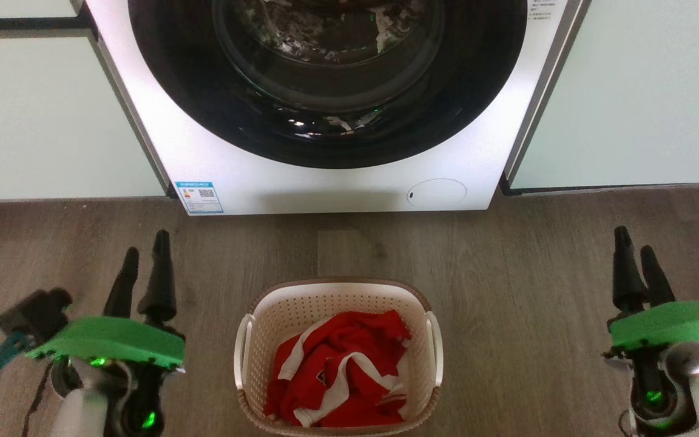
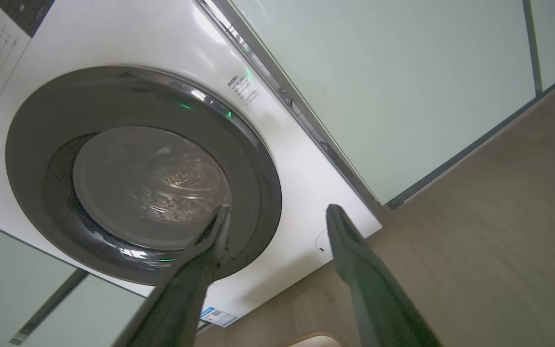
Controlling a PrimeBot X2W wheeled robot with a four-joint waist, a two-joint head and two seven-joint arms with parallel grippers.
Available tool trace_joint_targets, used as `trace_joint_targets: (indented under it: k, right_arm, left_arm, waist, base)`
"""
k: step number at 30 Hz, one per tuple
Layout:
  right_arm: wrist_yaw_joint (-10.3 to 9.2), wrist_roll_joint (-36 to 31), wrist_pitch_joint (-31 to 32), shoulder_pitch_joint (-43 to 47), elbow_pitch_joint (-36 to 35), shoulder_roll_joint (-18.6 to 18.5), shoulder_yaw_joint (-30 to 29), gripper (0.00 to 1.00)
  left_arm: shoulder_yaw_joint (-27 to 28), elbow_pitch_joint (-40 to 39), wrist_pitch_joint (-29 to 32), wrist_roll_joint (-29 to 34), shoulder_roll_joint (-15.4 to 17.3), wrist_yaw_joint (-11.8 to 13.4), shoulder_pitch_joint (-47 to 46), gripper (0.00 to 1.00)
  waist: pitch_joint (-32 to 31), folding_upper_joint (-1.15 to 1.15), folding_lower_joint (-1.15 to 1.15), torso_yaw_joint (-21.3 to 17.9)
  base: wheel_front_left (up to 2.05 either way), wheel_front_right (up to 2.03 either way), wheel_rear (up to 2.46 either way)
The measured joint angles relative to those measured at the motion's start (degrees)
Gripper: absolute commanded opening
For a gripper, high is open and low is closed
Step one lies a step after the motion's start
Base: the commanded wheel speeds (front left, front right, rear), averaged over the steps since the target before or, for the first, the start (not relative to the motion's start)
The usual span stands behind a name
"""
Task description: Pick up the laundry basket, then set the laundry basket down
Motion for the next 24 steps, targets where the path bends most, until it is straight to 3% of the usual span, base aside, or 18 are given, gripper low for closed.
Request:
trace_joint_targets:
  k: [9,12,16,24]
  right_arm:
    - [0.0,-10.18,-1.59,0.06,0.31,-0.01,1.47,1.0]
    - [0.0,-13.1,-2.12,0.07,0.68,-0.03,1.74,1.0]
    - [0.0,-16.31,-2.8,0.16,2.57,-0.04,2.99,1.0]
    - [0.01,-20.89,-4.03,0.16,7.92,-0.09,4.45,1.0]
  left_arm:
    - [-10.37,2.63,-1.4,11.4,6.04,9.34,-0.03,1.0]
    - [-13.77,4.24,-1.91,12.63,7.33,11.03,-0.23,1.0]
    - [-16.77,6.76,-2.44,12.07,7.61,10.67,-0.93,1.0]
    - [-17.92,10.76,-3.94,10.81,7.56,4.3,-0.93,1.0]
  waist:
    - [-0.14,0.0,0.0,-0.04]
    - [-0.22,0.0,0.0,-0.09]
    - [-0.38,0.0,0.0,-0.23]
    - [-0.72,0.0,0.0,-0.78]
  base:
    - [0.0,0.0,0.0]
    - [0.0,0.0,0.0]
    - [0.0,0.0,0.0]
    - [0.0,0.0,0.0]
